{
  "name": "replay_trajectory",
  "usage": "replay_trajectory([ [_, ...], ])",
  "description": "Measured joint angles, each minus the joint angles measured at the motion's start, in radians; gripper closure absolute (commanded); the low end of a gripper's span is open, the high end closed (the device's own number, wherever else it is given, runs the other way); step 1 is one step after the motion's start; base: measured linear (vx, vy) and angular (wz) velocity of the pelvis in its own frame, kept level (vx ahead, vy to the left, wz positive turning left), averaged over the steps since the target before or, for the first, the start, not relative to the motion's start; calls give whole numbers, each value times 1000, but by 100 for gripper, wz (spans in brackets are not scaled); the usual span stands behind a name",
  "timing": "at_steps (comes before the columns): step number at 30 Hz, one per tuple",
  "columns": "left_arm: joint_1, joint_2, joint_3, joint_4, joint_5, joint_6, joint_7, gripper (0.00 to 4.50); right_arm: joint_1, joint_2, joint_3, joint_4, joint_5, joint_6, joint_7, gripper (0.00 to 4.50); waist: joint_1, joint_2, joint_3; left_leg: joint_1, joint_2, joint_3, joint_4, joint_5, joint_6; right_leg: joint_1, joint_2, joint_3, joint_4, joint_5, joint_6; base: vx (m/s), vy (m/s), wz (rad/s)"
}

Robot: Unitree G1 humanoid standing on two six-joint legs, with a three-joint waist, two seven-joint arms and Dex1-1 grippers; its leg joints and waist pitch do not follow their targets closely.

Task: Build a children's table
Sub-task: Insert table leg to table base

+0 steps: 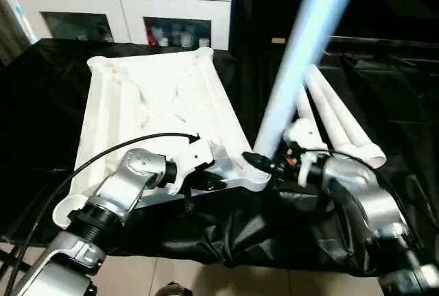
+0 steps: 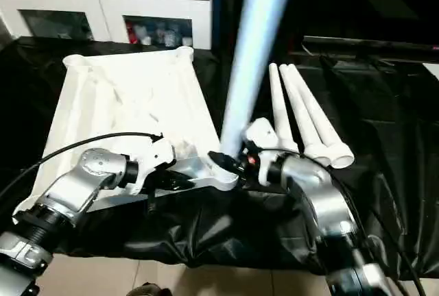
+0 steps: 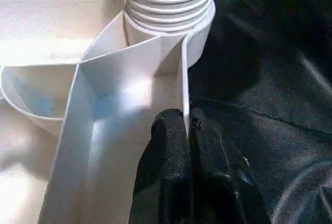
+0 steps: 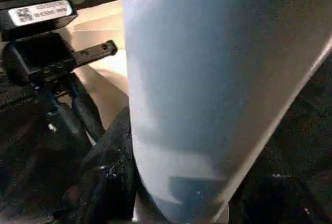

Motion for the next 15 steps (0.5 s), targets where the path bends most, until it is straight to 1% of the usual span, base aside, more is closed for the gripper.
replay_trajectory([
  [4,0,17,-1,-10,0,-1,-29,450,-6,-8,6,2,5,-1,45,261,2,-4,2,0,0,0,-1,0,0,0,0,0,-1,0,0,0,0,0],
  [6,0,30,-4,-16,0,-4,-51,450,-7,-12,11,6,11,-8,77,261,6,-7,2,0,0,0,-2,0,0,0,0,0,-1,0,0,0,0,0],
  [10,0,49,-6,-24,-2,-7,-92,450,2,-18,18,9,23,-35,130,261,12,-9,3,0,0,0,-2,0,0,0,0,0,-2,0,0,0,0,0],
  [15,-2,70,-15,-24,-4,-26,-148,450,24,-29,25,-12,37,-50,192,261,16,-11,3,0,0,0,-2,0,0,1,0,0,-3,0,0,0,0,0],
])
